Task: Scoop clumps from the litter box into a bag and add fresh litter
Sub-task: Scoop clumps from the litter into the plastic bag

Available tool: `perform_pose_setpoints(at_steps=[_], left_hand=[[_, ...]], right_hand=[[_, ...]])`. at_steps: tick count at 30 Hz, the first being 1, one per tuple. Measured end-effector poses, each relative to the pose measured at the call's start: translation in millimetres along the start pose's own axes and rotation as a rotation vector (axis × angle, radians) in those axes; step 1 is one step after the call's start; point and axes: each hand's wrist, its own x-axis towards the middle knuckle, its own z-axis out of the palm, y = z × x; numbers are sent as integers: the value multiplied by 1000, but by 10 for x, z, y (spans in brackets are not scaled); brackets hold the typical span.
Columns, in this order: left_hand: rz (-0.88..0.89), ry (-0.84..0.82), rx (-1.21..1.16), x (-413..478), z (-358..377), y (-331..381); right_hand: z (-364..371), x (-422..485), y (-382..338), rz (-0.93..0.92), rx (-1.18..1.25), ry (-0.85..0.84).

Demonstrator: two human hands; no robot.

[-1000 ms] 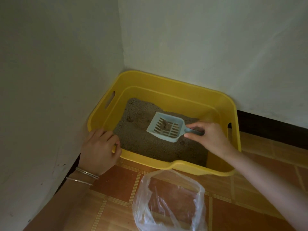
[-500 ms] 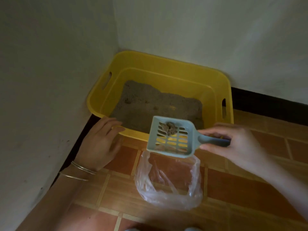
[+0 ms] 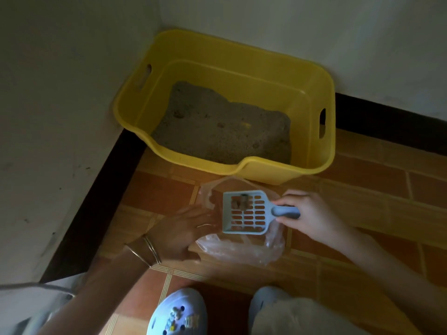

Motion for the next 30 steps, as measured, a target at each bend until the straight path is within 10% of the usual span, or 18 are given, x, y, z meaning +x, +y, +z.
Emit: perform_pose_setpoints(at_steps=[30], left_hand=[[-59,71,53,3,143,-128]], right_hand=[[129,-36,78,-299,-475,257]])
